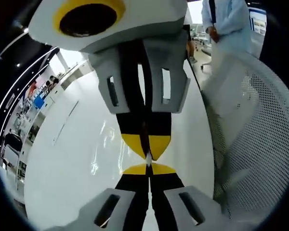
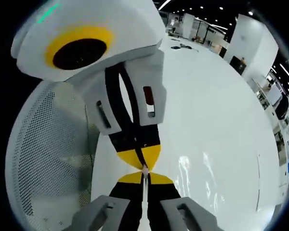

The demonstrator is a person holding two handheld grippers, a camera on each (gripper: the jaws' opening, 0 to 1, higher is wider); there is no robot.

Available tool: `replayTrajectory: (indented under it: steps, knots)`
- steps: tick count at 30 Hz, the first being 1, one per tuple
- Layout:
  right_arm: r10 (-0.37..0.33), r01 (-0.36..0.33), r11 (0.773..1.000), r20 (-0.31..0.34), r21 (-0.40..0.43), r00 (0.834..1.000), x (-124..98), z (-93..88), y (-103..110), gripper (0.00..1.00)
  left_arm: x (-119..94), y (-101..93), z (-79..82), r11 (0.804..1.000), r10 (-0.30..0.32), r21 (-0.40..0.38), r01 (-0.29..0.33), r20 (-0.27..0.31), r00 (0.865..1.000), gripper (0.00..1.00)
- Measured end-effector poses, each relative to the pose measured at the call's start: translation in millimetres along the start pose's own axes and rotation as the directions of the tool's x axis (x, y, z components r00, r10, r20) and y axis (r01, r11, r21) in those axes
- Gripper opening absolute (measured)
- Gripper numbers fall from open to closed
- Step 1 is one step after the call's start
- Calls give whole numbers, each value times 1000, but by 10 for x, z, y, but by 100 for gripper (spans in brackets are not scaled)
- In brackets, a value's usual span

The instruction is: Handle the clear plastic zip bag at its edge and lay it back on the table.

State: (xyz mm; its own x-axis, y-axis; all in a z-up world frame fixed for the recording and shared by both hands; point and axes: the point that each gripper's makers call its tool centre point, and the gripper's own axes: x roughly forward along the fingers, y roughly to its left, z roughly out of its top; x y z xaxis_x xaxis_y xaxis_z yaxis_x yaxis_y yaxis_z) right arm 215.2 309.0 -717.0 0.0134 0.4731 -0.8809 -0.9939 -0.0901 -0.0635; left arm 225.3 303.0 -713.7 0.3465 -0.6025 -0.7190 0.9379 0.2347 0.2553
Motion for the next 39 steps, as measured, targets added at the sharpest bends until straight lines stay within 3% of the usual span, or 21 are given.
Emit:
replayTrajectory:
  steps: [7, 16, 25, 33, 34, 39]
  knots:
    - [-2, 3, 1000, -39, 17, 999, 2, -119, 7, 0, -24, -2, -12, 1000, -4, -15, 4, 15, 1000, 0]
    - [4, -1, 997, -52, 71, 999, 31, -133, -9, 0, -17, -28, -1, 1000, -8, -11, 8, 22, 1000, 0]
    - [6, -2, 998, -62, 66, 998, 56, -145, -15, 0, -73, -29, 53, 1000, 0, 25, -1, 41, 999, 0]
    - [11, -7, 998, -64, 70, 998, 77, -133, -13, 0, -73, -58, 55, 1000, -8, 18, 7, 51, 999, 0]
    - [9, -4, 997, -61, 75, 998, 77, -129, -26, 0, -69, -52, 31, 1000, -10, -13, 10, 45, 999, 0]
    - [18, -8, 992, -79, 123, 997, 88, -160, -23, 0, -64, -48, 17, 1000, -16, -18, 17, 71, 997, 0]
